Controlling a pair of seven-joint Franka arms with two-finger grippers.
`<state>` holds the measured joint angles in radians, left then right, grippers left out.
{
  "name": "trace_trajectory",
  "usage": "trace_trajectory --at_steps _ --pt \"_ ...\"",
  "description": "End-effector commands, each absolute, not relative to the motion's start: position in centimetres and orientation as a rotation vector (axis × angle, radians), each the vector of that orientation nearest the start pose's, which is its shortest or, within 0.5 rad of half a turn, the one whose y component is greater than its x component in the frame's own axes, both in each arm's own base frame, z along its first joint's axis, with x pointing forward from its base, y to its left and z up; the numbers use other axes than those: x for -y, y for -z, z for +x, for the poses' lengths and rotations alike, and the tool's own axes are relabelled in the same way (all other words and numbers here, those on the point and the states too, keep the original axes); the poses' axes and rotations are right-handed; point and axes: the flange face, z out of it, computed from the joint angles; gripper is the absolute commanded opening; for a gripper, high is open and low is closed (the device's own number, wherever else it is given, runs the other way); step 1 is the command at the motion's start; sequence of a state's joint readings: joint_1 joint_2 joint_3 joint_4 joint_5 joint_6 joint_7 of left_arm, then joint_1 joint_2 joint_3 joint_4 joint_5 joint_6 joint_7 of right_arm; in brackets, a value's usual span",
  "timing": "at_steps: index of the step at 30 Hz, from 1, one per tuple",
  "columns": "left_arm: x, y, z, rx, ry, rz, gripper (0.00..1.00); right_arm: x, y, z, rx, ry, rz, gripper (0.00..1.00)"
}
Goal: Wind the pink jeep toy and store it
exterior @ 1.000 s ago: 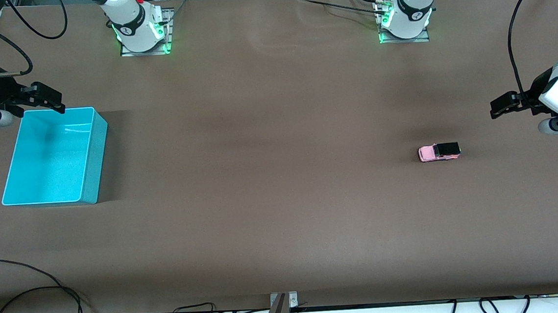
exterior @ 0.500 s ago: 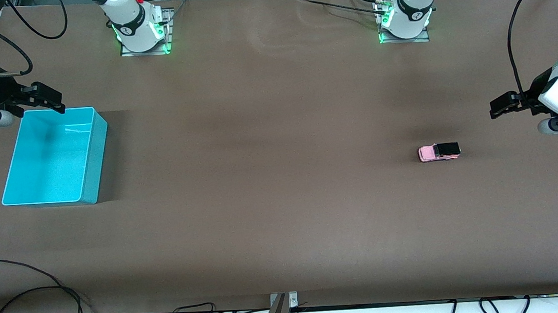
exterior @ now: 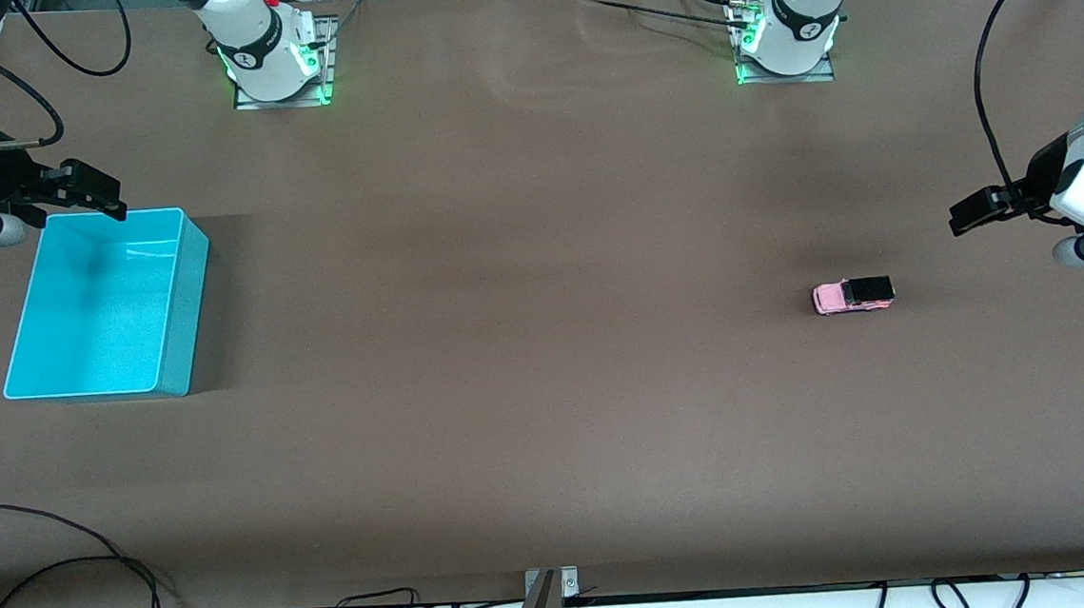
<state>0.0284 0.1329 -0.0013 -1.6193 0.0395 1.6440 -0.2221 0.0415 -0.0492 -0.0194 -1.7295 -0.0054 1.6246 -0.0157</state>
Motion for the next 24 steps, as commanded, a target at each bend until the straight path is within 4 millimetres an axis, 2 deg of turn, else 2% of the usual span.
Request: trace_trajectory --at_steps 1,9,13,16,24 --pt "-2.5 -51.7 59.6 0.687 -0.199 -2.992 1.0 -1.2 -58.6 53.8 0.068 -0.082 -3.164 1.0" --pt "-3.4 -48.3 60.5 1.215 -0.255 -2.775 1.0 -1.1 -58.6 53.8 0.066 -0.082 -3.164 1.0" --pt "-3.5 -45.5 61.2 1.438 -0.292 -2.629 1.0 -1.1 -58.6 53.8 0.063 -0.082 -3.162 1.0" --pt "-3.6 -43.6 61.7 1.536 -0.288 -2.57 1.0 -1.1 -58.6 53.8 0.064 -0.082 -3.164 1.0" --pt "-4.0 -37.6 60.9 1.914 -0.214 -2.375 1.0 -1.2 -58.5 53.9 0.066 -0.085 -3.164 1.0"
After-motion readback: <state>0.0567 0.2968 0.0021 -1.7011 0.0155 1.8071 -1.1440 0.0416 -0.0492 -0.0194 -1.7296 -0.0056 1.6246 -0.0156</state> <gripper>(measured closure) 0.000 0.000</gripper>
